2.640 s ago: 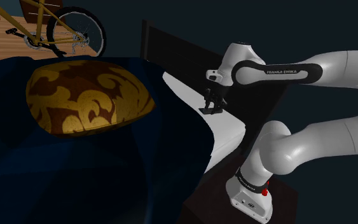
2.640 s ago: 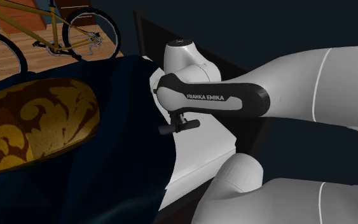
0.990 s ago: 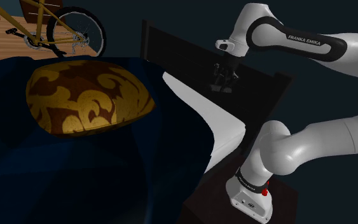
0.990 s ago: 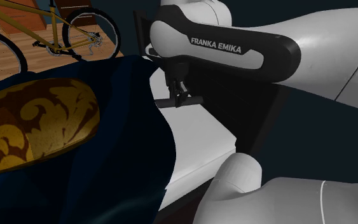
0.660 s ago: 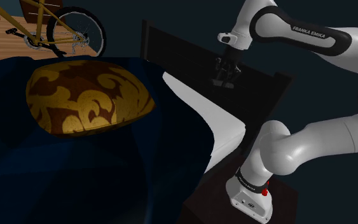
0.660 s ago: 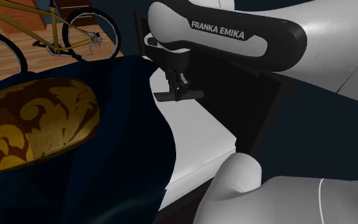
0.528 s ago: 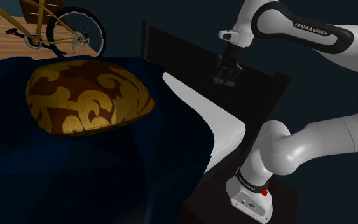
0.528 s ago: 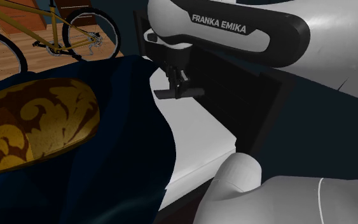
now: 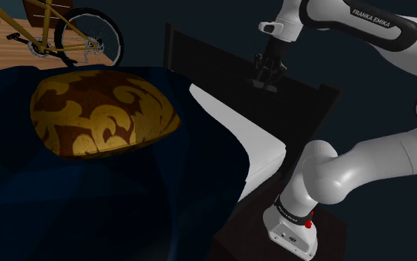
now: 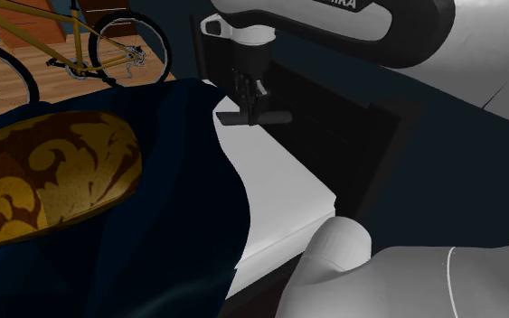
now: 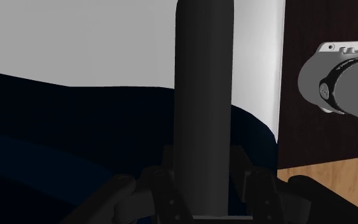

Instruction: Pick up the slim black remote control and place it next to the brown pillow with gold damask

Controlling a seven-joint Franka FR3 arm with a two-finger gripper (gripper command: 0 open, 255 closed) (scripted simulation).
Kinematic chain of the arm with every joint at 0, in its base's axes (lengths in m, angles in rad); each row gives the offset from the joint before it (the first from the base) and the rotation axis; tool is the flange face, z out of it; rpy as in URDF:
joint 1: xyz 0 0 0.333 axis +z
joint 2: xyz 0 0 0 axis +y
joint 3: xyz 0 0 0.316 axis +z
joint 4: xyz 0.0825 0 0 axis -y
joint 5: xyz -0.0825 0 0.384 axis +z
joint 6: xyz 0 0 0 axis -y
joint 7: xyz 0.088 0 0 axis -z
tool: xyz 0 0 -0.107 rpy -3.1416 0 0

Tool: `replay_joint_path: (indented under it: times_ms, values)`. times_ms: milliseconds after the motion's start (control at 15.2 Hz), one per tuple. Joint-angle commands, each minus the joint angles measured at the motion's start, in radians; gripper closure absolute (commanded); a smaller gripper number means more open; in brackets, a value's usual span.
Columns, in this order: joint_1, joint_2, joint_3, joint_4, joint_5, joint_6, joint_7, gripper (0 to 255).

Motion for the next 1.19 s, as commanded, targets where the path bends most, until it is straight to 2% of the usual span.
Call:
replay_joint_path:
  times_ms: [0, 594, 1122]
  values:
    - [0.007, 0.008, 0.021, 0.012, 0.014, -0.008, 0.021, 255]
    - [0.065, 0.070, 0.204, 0.017, 0.132, 0.022, 0.230, 255]
    - [0.114, 0.194, 0.355, 0.096, 0.215, 0.058, 0.407, 255]
